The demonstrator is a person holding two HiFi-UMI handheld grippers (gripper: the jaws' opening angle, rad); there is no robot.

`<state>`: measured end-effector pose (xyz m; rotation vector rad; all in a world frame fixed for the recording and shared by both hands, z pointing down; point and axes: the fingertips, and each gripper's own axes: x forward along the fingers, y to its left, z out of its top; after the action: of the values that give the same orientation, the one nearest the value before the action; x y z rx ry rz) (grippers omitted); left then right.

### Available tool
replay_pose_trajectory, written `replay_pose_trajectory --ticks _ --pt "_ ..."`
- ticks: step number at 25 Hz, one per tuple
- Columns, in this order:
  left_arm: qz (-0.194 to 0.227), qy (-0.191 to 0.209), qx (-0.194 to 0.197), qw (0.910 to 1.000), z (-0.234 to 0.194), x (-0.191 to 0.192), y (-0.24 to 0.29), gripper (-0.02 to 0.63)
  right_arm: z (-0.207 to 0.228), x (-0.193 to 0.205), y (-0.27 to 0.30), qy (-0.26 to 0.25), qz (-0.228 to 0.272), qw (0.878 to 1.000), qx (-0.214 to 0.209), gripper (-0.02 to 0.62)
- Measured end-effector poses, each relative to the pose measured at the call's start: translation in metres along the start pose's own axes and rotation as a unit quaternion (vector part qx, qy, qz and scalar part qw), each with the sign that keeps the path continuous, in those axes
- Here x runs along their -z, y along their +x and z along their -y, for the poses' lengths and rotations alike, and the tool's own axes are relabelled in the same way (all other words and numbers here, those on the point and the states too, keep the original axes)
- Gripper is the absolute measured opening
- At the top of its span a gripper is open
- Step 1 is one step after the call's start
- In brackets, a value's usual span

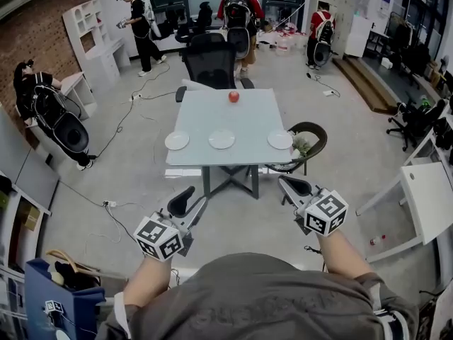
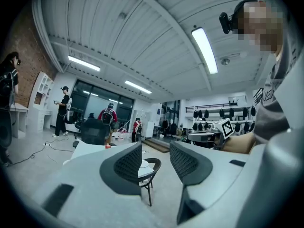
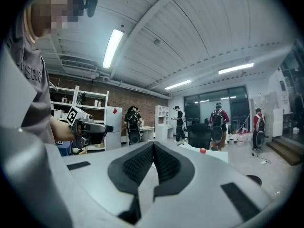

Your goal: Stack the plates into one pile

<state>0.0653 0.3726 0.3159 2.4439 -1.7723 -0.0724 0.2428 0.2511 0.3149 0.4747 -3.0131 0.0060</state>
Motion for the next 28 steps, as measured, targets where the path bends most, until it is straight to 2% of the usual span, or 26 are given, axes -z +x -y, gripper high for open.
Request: replay_pose_trajectory --ticks 7,14,20,28 --pt "0.005 -0.002 -0.006 1.0 0.031 0.005 0.032 0.166 0.03 0.007 -0.021 -0.003 -0.001 1.0 -0.016 -0.008" --pt "-0.004 -0.005 -0.008 0.9999 0.011 0.012 0.054 0.166 0.052 0.015 0.002 0.002 -0.002 1.0 -0.024 -0.008" --pt "-0.003 -0.01 0.018 0.9998 -0.05 0.015 0.08 0.166 0.07 0.022 0.061 0.004 -0.013 1.0 -0.012 -0.008" --pt "-0.004 -0.004 0.088 0.9961 -0.19 -0.005 0.135 0.166 0.105 0.01 0.192 0.012 -0.008 0.999 0.033 -0.006"
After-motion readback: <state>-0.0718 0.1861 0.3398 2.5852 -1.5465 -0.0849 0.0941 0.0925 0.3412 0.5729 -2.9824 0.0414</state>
